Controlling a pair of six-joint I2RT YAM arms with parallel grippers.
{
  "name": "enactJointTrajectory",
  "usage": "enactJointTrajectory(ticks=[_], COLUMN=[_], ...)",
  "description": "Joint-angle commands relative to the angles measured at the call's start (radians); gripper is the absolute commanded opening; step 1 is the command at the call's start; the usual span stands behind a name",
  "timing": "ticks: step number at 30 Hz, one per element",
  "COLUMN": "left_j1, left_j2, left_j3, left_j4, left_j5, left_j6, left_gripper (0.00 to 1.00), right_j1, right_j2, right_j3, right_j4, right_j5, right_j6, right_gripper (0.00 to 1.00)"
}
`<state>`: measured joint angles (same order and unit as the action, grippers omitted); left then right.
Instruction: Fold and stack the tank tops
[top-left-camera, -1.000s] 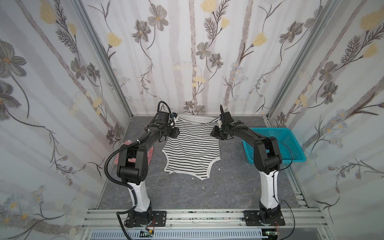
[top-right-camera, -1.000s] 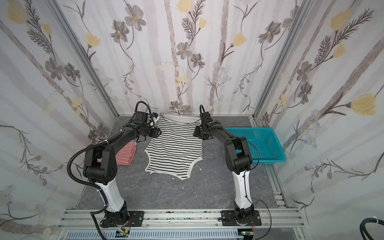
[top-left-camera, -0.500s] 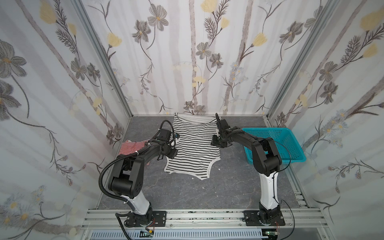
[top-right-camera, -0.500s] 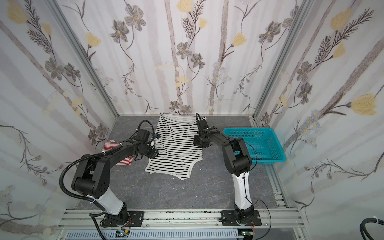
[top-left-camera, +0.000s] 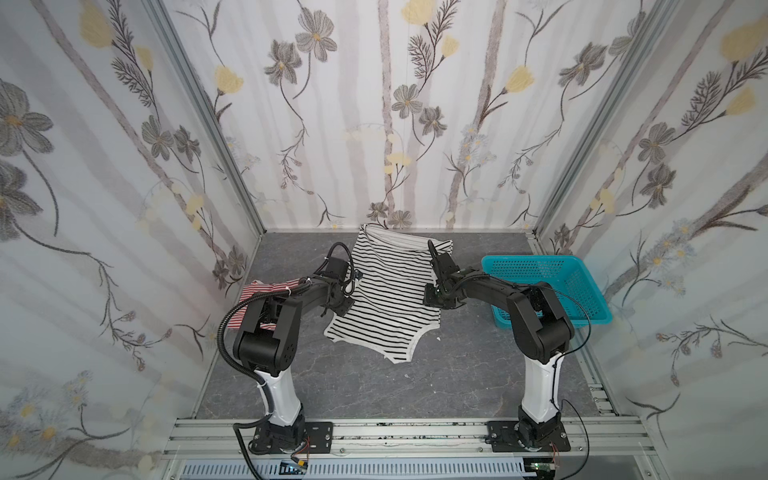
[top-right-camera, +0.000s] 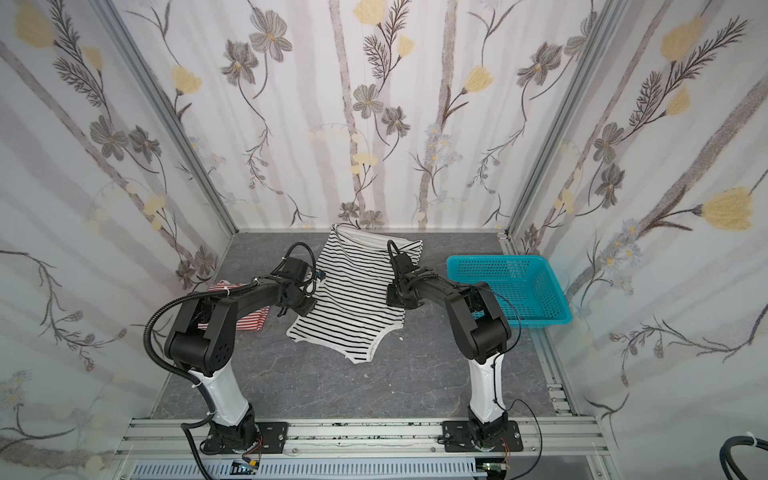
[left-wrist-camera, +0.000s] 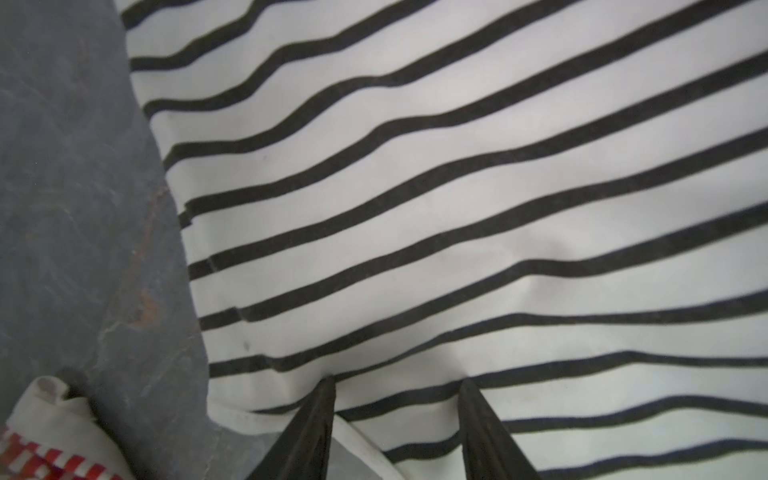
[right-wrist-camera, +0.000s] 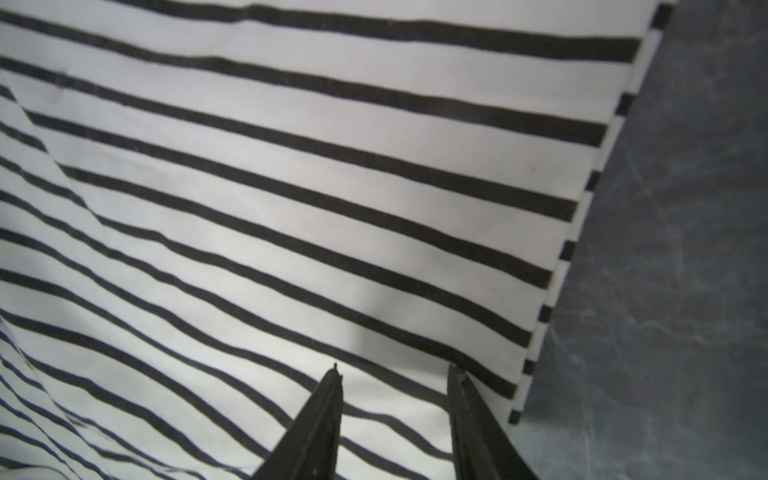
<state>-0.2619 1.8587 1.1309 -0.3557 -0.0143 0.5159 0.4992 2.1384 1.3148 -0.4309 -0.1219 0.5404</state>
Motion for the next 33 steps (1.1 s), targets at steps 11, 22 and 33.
enactJointTrajectory(ticks=[11, 22, 33], left_j1=[0.049, 0.028, -0.085], left_j2=[0.333, 0.223, -0.19], left_j3=[0.485, 0.54, -0.075], left_j4=[0.003, -0.051, -0.048], left_j5=[-0.2, -0.033, 0.149], left_j6=[0.144, 0.032, -0.065], left_gripper=[0.5, 0.54, 0.55], right_j1=[0.311, 0.392, 0.104], right_j2=[-0.134, -0.267, -0.229], right_j3=[-0.192, -0.085, -0.186], right_j4=[0.052, 0.019, 0.042], right_j5=[-0.026, 0.042, 0.134], right_j6=[0.193, 0.238, 0.099], right_gripper=[0.44, 0.46, 0.45])
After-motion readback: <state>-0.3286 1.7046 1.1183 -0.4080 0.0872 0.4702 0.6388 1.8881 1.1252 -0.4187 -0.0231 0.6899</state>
